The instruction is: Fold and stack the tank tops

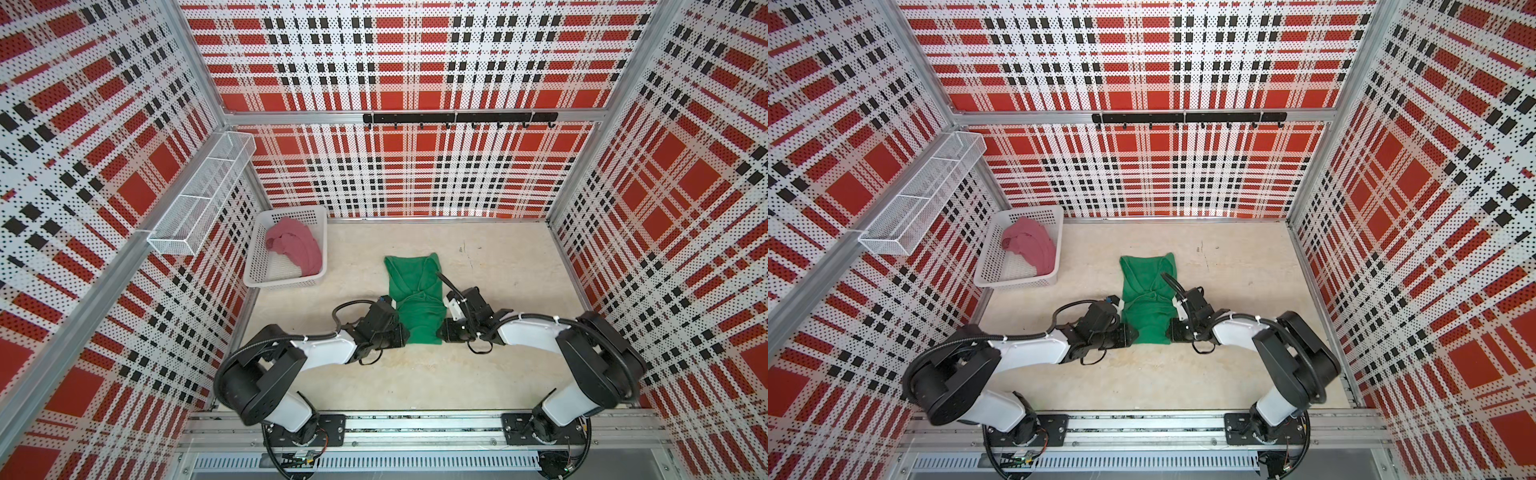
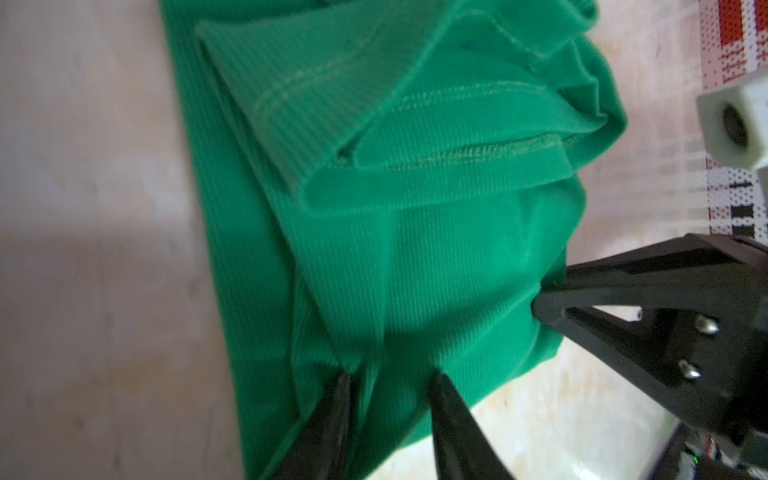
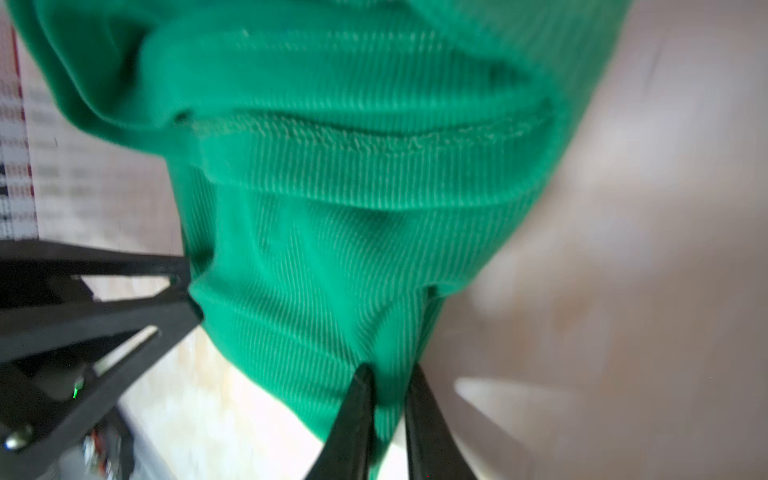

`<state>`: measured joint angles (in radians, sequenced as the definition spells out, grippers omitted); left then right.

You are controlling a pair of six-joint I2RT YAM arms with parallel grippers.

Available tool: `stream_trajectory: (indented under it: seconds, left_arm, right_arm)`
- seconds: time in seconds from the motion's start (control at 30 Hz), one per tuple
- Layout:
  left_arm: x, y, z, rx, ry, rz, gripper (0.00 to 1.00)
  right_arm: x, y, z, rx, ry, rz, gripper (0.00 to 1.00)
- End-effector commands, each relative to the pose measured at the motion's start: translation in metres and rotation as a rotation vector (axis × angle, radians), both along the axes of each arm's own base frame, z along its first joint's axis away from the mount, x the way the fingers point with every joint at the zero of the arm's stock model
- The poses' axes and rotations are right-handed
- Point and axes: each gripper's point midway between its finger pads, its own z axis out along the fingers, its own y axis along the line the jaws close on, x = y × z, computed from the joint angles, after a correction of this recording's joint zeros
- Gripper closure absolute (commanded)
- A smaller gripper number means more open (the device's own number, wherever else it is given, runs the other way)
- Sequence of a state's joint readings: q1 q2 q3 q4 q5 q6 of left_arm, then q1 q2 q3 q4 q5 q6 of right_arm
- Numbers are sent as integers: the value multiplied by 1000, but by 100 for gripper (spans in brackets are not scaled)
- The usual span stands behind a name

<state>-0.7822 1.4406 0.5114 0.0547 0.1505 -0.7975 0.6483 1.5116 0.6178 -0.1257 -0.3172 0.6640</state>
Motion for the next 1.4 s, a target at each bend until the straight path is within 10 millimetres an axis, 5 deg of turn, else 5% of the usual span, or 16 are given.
stream_trajectory:
  seconds: [0.0, 0.13, 0.23, 0.67, 0.9, 1.1, 1.23, 1.37]
  left_arm:
    - [-71, 36, -32, 115, 253, 37, 63]
    - [-43, 35, 17, 54, 120, 80, 62]
    - [-13, 41, 40, 68, 48, 89, 63]
    - [26, 20, 21, 129, 36, -2, 66]
    - [83, 0, 48, 99, -73, -8, 66]
    - [140, 5, 80, 71, -195, 83, 60]
    - [147, 27, 86, 90, -212, 120, 59]
    - [127, 37, 79, 89, -205, 94, 59]
  right_arm:
    - [-54, -27, -9, -67, 143, -42, 77]
    - [-45, -40, 29, -45, 25, -46, 59]
    - [-24, -58, 45, -91, -31, -58, 59]
    - [-5, -37, 30, -86, 4, -2, 72]
    - [45, -16, 39, -124, -79, 37, 74]
    - [102, -22, 55, -134, -159, -44, 72]
    - [117, -34, 77, -149, -223, -69, 71]
    - [95, -31, 85, -106, -212, 14, 70]
